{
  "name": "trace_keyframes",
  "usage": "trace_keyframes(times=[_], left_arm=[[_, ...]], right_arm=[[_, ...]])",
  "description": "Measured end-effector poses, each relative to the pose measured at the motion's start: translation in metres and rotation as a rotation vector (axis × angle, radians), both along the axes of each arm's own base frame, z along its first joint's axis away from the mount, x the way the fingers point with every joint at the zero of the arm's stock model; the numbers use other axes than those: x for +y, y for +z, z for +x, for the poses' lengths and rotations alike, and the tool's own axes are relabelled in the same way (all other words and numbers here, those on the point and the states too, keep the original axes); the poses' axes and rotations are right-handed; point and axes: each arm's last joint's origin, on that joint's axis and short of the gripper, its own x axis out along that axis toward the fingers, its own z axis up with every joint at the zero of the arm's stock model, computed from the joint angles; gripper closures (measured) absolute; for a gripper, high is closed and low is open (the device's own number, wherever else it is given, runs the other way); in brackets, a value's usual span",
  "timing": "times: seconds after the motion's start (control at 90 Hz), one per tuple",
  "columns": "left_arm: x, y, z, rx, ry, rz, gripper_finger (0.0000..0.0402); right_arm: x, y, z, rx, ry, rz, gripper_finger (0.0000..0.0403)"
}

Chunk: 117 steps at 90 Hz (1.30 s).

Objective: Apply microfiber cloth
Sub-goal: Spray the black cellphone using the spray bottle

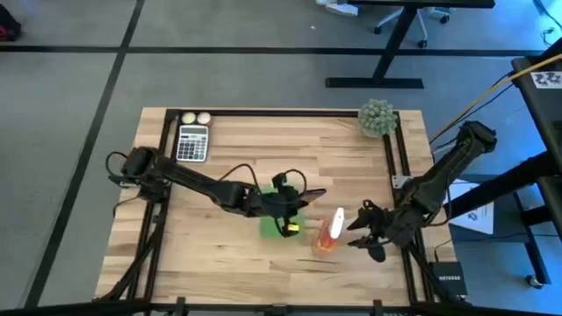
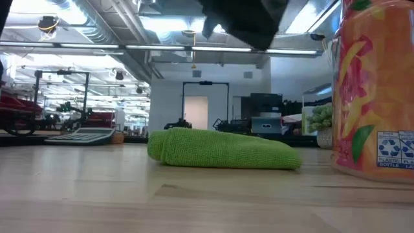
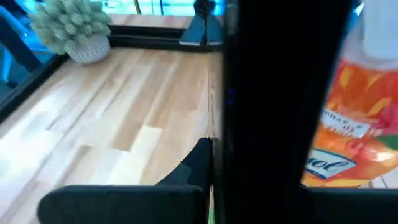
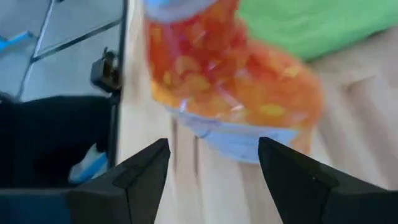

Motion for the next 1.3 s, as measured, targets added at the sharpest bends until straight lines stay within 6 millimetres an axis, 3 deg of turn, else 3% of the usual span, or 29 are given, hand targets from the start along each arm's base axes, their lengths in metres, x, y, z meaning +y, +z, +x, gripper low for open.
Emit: trace_keyframes(times=[0.167, 0.4, 0.722, 1.111, 1.3], left_arm=[[0.002, 0.006, -0.004, 0.001, 0.006, 0.002, 0.0389], [0.004, 0.006, -0.004, 0.002, 0.014, -0.001, 0.0389], [0.004, 0.006, -0.003, 0.000, 0.015, -0.004, 0.0389], [0.004, 0.005, -0.003, 0.001, 0.008, -0.012, 0.0389], [0.004, 0.005, -0.003, 0.002, 0.006, -0.013, 0.0389]], right_arm=[[-0.010, -0.004, 0.002, 0.009, -0.088, -0.083, 0.0103], [-0.011, -0.005, 0.004, 0.026, -0.039, -0.113, 0.0009], [-0.008, -0.001, 0.007, -0.016, 0.000, -0.103, 0.0033], [-0.009, -0.002, 0.008, -0.041, -0.048, -0.130, 0.0004], [-0.003, 0.000, 0.008, 0.009, 0.039, 0.021, 0.0017]])
